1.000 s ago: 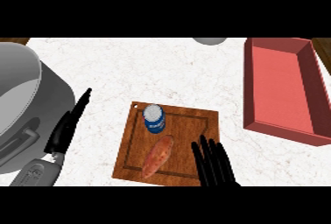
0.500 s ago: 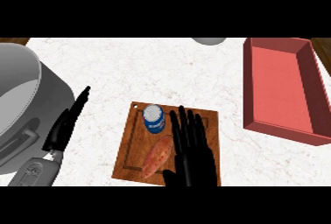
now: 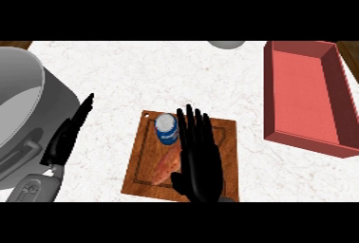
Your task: Pick the can from the cutting board and place it in the cardboard box
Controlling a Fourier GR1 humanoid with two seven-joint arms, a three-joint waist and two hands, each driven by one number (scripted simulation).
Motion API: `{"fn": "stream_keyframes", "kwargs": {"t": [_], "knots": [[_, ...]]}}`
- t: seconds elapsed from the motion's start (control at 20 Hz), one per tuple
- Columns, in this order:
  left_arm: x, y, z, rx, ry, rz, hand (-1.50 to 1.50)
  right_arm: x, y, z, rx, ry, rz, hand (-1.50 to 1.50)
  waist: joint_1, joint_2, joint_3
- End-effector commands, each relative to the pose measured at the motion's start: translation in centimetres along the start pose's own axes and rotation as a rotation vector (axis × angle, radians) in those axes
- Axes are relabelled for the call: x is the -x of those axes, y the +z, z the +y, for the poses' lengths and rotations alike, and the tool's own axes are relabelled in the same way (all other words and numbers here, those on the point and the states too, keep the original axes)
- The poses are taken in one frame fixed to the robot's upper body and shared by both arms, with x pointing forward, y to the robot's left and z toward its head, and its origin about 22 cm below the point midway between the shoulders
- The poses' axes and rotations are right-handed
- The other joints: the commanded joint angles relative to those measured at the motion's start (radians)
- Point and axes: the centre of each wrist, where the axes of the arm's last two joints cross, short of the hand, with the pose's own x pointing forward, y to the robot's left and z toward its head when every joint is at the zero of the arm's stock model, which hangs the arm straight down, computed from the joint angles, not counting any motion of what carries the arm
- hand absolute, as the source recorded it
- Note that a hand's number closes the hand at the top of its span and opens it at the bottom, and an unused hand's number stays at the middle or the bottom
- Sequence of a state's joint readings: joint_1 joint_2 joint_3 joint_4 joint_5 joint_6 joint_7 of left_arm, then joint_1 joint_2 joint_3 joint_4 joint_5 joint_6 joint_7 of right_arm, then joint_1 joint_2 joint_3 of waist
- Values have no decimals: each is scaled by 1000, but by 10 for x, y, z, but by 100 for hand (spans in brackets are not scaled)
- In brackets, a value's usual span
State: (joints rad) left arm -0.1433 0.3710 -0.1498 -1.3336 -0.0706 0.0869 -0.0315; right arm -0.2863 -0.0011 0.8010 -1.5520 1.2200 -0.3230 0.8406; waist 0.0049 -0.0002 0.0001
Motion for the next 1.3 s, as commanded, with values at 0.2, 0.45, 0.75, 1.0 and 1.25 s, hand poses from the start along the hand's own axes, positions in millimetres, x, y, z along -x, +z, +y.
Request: {"fn": "stream_keyframes", "kwargs": {"t": [0.2, 0.45, 0.75, 1.0, 1.25], "knots": [[-7, 7, -9, 3, 1, -2, 0, 1, -27, 12, 7, 1, 3, -150, 2, 0, 0], [-7, -17, -9, 15, -18, -2, 0, -19, -31, 13, -38, -18, -18, -150, 3, 2, 0], [-2, 6, -7, 7, -8, 4, 0, -1, -29, 30, -61, -33, -2, -150, 3, 0, 0], [-6, -9, -15, 3, 1, -5, 0, -4, -21, 44, -62, -29, -28, -150, 2, 0, 0], [1, 11, -18, 16, 3, -3, 0, 16, -41, 58, -99, -20, -17, 150, 11, 1, 0]]}}
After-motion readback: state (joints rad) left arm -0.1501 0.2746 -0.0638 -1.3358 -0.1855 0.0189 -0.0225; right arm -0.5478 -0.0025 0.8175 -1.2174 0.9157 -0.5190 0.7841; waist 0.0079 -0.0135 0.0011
